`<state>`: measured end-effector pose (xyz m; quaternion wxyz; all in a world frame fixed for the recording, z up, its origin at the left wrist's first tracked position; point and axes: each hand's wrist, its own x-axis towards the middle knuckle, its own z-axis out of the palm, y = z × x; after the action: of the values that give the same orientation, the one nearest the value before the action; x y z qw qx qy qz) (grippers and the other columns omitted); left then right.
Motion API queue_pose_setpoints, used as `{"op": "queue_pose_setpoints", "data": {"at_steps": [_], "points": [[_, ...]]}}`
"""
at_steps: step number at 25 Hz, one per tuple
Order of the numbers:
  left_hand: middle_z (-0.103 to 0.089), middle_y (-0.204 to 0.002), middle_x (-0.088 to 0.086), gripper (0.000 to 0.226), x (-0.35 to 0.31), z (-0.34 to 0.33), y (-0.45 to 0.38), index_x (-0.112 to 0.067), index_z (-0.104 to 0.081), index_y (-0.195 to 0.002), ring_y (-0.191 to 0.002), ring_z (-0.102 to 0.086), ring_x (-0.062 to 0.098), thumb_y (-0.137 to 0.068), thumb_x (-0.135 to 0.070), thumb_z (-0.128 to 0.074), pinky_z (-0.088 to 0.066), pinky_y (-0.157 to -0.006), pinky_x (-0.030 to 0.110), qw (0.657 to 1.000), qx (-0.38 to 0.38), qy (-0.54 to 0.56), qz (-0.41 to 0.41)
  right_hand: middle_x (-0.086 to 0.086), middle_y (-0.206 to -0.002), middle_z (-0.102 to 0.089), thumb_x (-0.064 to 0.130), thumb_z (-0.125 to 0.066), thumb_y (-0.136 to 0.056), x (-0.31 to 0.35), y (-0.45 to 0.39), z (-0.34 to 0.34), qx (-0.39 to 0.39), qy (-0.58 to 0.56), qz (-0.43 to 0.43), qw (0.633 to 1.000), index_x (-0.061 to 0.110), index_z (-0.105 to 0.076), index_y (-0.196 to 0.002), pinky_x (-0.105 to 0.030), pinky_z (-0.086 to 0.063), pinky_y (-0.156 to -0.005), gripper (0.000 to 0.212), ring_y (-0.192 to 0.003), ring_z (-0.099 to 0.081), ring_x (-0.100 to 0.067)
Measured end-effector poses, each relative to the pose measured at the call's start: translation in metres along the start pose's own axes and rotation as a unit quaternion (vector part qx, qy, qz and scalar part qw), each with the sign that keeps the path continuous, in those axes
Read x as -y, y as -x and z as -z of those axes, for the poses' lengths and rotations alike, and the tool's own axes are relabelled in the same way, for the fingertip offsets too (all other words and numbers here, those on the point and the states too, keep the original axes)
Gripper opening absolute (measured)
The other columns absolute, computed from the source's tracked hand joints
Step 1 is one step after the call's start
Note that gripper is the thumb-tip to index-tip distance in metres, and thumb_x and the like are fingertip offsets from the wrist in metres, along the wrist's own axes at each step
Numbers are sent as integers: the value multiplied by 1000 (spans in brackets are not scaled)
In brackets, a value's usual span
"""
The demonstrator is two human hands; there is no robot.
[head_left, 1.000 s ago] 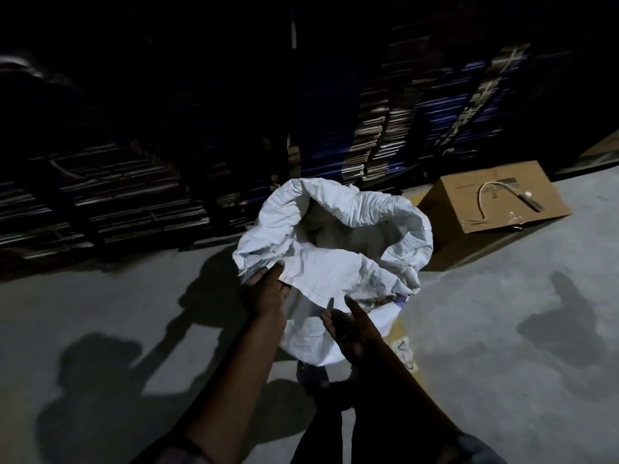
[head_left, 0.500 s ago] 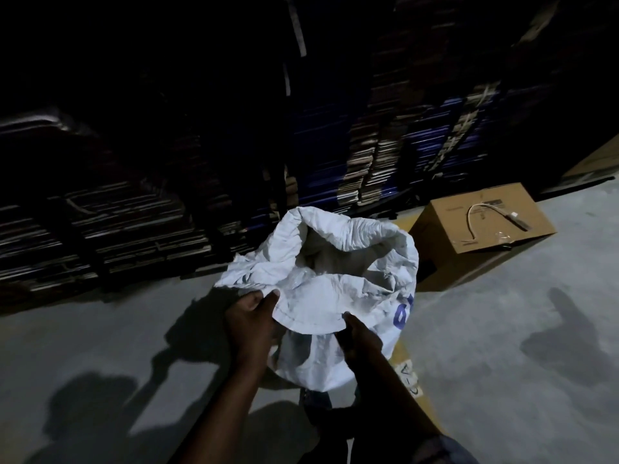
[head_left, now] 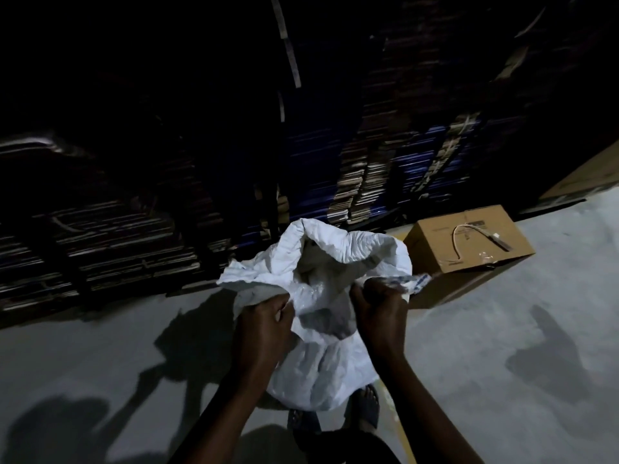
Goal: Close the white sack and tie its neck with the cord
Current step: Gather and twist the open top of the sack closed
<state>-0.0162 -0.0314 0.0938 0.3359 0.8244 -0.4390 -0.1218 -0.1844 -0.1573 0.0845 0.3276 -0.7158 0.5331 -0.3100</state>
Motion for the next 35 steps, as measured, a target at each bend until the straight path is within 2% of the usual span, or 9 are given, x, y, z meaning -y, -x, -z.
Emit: {"op": "queue_pose_setpoints", "data": {"at_steps": [5, 8, 11, 15, 21, 24, 29, 32, 35], "points": [[-62, -55, -2, 27, 11, -24, 19, -16, -54, -58, -56, -58, 2, -84, -22, -59, -46, -58, 31, 975, 220, -1, 15, 1, -57, -59, 23, -66, -89, 10, 20, -33, 135, 56, 112, 983, 20, -51, -62, -28, -37, -54, 31, -54, -54, -13], [-69, -57, -11, 34, 2, -37, 33, -22, -64, -58, -61, -66, -1, -87, -6, -65, -53, -59, 28, 966, 162, 148, 135, 7, -47, -46, 18, -66, -92, 14, 29, -51, 165, -18, 35, 985, 25, -40, -54, -26, -31, -52, 47, -47, -44, -4], [-82, -83, -10, 27, -8, -45, 35, -24, -84, -89, -85, -77, 8, -93, -3, -67, -60, -77, 28, 926, 56, 276, 252, -3, -45, -54, 18, -70, -92, 14, 24, -53, 152, -96, -67, 981, 15, -48, -49, -22, -31, -50, 48, -45, -42, 1], [-80, -81, -4, 14, -10, -44, 26, -14, -81, -92, -84, -75, 12, -91, -20, -69, -58, -78, 35, 915, 18, 304, 266, 3, -45, -51, 14, -70, -92, 14, 18, -36, 184, -120, -105, 970, 16, -53, -47, -19, -33, -48, 48, -46, -42, 0], [-73, -68, 5, 4, -22, -39, 24, -19, -70, -80, -65, -68, 11, -79, -23, -72, -58, -70, 43, 942, 106, 230, 219, -2, -60, -55, -6, -62, -88, 23, 14, -26, 272, -261, -275, 885, 15, -56, -62, -22, -43, -53, 34, -53, -53, -8], [-80, -83, -4, 16, -17, -39, 23, -19, -76, -101, -81, -71, 1, -87, -20, -69, -63, -76, 41, 958, 76, 190, 201, -12, -72, -64, 5, -67, -90, 22, 15, -25, 254, -364, -369, 817, 1, -67, -77, -29, -54, -67, 14, -69, -65, -20], [-79, -83, 9, 18, -32, -39, 40, -9, -75, -90, -88, -75, 25, -89, -5, -57, -57, -78, 39, 984, 125, 26, 127, -15, -57, -65, 55, -86, -69, 20, 15, -39, 255, -126, -247, 927, -2, -61, -60, -27, -41, -51, 63, -52, -55, -13], [-76, -102, 16, 18, -32, -37, 47, -3, -72, -96, -104, -69, 32, -90, -9, -56, -51, -89, 39, 968, 218, -74, 102, -4, -52, -49, 48, -92, -64, 24, 7, -44, 298, 32, -148, 942, 12, -49, -54, -30, -33, -47, 56, -46, -45, -10], [-75, -102, 17, 16, -30, -34, 45, -2, -72, -92, -103, -69, 34, -84, -7, -58, -51, -85, 39, 946, 291, -125, 73, -14, -84, -64, 30, -92, -69, 30, -5, -45, 363, 164, -116, 910, 2, -64, -88, -30, -41, -61, 44, -81, -67, -25]]}}
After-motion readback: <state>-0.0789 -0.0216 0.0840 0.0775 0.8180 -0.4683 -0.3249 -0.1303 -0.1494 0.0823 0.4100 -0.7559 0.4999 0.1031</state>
